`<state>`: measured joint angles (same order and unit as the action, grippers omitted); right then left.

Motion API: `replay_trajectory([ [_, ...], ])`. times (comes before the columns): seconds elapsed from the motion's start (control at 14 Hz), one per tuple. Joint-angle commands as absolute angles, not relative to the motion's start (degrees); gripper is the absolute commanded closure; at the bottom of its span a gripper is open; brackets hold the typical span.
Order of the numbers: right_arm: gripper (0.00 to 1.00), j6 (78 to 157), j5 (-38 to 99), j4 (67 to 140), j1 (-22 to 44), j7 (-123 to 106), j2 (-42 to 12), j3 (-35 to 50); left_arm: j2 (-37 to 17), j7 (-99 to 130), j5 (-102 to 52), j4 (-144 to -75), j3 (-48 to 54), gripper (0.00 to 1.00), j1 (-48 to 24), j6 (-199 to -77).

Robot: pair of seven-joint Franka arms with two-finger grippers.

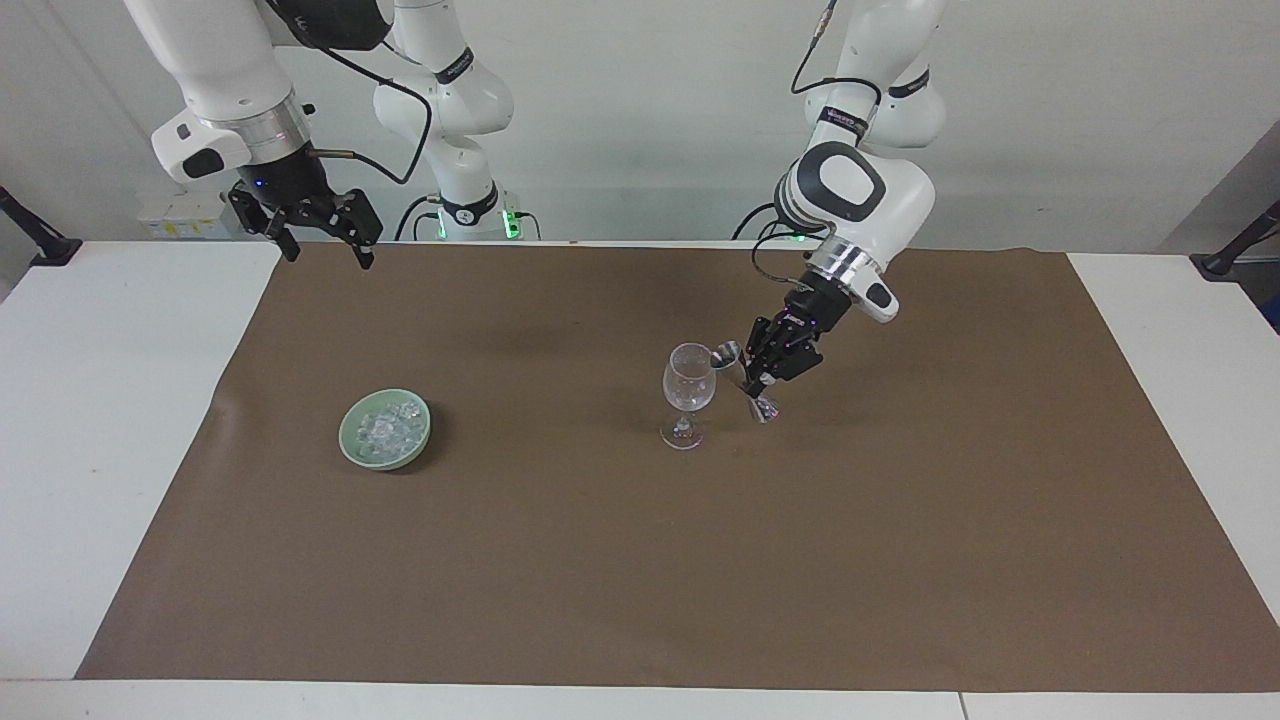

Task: Pour wine and add ice with both arms

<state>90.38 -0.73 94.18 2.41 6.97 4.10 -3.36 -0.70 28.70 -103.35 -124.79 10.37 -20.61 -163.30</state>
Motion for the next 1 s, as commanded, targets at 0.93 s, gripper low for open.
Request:
replay_trajectory([
  [0.93, 0.00, 90.2, 0.2, 95.4, 2.1, 5.1, 5.4, -3.3, 0.7, 26.6, -94.4, -125.3, 9.8, 1.00, -23.2, -166.8],
])
